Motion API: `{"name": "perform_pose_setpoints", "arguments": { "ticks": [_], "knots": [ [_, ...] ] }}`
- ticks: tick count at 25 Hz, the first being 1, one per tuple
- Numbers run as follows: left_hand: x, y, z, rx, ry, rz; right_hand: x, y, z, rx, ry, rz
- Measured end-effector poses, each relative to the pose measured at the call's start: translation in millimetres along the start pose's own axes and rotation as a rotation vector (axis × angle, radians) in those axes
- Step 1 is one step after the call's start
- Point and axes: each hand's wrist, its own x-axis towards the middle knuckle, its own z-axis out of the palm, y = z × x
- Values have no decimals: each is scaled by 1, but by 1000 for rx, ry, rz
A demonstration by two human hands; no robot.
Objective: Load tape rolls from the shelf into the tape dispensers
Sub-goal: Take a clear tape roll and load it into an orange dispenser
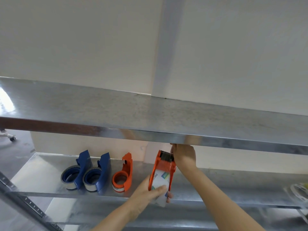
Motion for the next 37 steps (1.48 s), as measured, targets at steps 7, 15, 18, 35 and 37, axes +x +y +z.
{"name": "perform_pose_setpoints", "arguments": {
  "ticks": [7, 15, 18, 35, 37],
  "knots": [
    [-7, -6, 6, 24, -56, 20, 15, 1, 0, 323, -109, 262],
    [-10, -5, -5, 36, -73, 63, 28, 24, 4, 815, -722, 407],
    [-10, 0, -8, 35, -40, 52, 22, 27, 28, 1090, -916, 410],
    [86, -57, -23, -5, 317, -248, 21, 56, 136, 1160, -543, 477],
    [92, -64, -22, -16, 375, -287, 27, 64, 149, 1127, -546, 513]
  ]
}}
